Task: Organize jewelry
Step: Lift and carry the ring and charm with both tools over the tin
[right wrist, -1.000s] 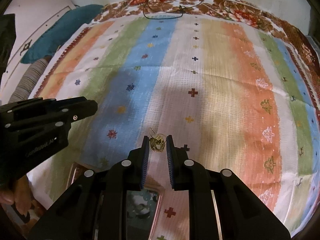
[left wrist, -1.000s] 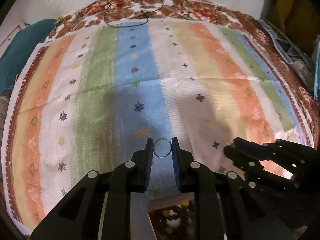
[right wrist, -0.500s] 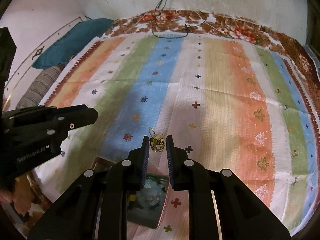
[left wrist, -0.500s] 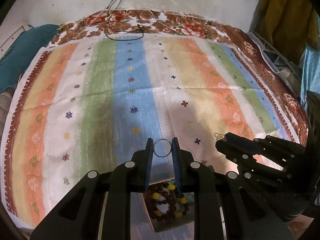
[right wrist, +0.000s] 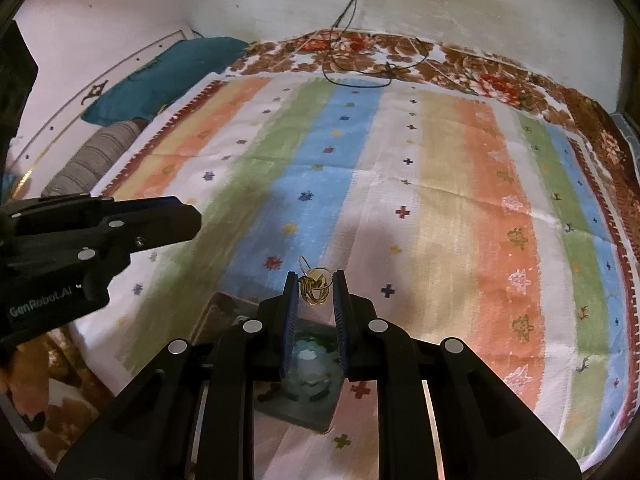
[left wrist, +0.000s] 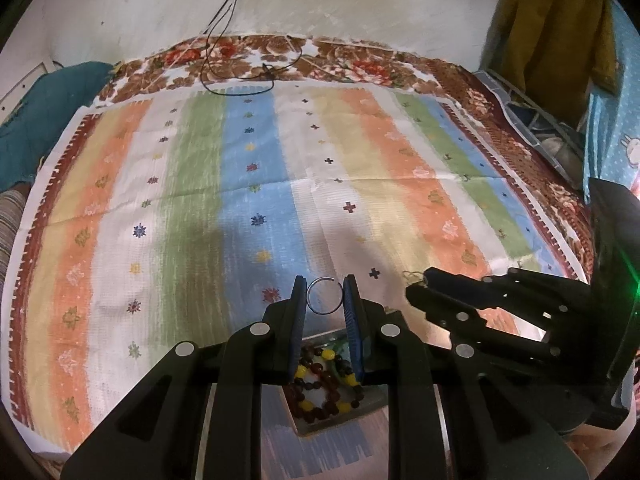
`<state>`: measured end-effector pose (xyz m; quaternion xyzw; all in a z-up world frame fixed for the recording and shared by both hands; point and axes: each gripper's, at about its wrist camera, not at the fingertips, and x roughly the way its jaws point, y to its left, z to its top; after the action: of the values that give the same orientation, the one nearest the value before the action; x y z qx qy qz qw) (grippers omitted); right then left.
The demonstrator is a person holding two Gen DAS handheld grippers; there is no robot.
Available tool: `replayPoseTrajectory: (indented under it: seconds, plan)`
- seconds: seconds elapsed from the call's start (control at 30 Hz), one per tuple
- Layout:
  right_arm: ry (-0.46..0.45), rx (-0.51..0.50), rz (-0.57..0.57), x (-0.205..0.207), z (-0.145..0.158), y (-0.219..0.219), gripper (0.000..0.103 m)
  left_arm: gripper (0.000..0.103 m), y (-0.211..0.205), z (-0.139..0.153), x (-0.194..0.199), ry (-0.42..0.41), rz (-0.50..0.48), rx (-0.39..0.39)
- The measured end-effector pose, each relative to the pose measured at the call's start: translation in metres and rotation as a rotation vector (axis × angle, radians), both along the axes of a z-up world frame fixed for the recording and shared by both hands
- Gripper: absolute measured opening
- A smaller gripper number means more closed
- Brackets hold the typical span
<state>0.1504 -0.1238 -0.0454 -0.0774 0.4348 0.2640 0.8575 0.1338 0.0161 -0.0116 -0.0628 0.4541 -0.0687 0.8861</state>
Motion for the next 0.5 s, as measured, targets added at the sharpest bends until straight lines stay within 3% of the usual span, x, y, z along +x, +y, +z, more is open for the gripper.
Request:
replayPoseTrajectory:
  seconds: [0.5]
  plan:
    - [0.053, 0.078, 0.063, -0.027, 0.002, -0.002, 0.018, 0.018, -0.005, 0.014, -0.031, -0.053, -0.021, -0.036]
